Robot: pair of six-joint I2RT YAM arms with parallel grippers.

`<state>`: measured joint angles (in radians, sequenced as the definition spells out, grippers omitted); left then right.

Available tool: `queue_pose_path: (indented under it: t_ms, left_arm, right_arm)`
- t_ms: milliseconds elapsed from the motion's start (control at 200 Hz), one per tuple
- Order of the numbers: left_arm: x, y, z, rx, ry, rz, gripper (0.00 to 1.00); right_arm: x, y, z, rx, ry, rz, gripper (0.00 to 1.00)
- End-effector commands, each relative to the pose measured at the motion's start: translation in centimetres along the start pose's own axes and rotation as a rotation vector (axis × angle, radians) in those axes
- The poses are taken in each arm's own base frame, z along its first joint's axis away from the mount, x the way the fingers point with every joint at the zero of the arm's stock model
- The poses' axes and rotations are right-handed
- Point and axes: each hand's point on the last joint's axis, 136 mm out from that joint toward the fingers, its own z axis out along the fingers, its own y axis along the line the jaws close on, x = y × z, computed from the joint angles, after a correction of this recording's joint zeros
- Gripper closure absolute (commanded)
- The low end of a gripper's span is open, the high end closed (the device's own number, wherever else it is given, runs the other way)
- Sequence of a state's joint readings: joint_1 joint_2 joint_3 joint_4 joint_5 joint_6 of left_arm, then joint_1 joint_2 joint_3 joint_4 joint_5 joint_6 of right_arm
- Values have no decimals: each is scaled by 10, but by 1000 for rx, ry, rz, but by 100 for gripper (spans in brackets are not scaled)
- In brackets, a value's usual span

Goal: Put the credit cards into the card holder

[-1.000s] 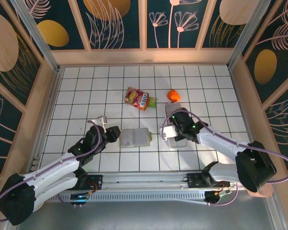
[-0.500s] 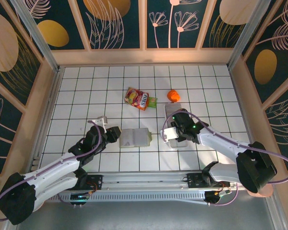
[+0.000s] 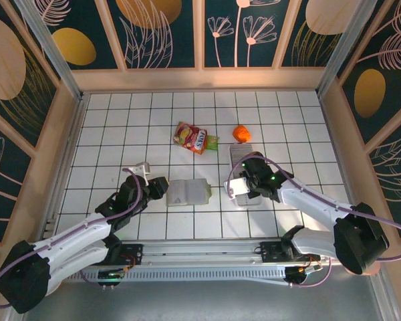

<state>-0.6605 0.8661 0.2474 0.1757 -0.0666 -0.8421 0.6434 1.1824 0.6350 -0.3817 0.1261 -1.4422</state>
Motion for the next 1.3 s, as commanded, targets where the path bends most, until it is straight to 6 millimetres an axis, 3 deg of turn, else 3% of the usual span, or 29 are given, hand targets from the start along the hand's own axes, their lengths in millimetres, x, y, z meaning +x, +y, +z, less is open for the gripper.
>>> queue_pose_path:
  t_ms: [0,631,811,1296]
  left_arm:
    - [5,1,0,8,11,-8,69]
    - [6,3,2,-3,22,-9,69]
    - [9,2,3,8,30,-12,69]
    - [11,-2,3,26,48,-14,69]
  right_arm:
    - [-1,-18,-8,74,-1,-11,77]
    - [-5,-13,-18,43,-15,-2,89]
    - [-6,-7,-23,7,-15,17,100]
    - [-24,12,-49,-94,-96,110,100]
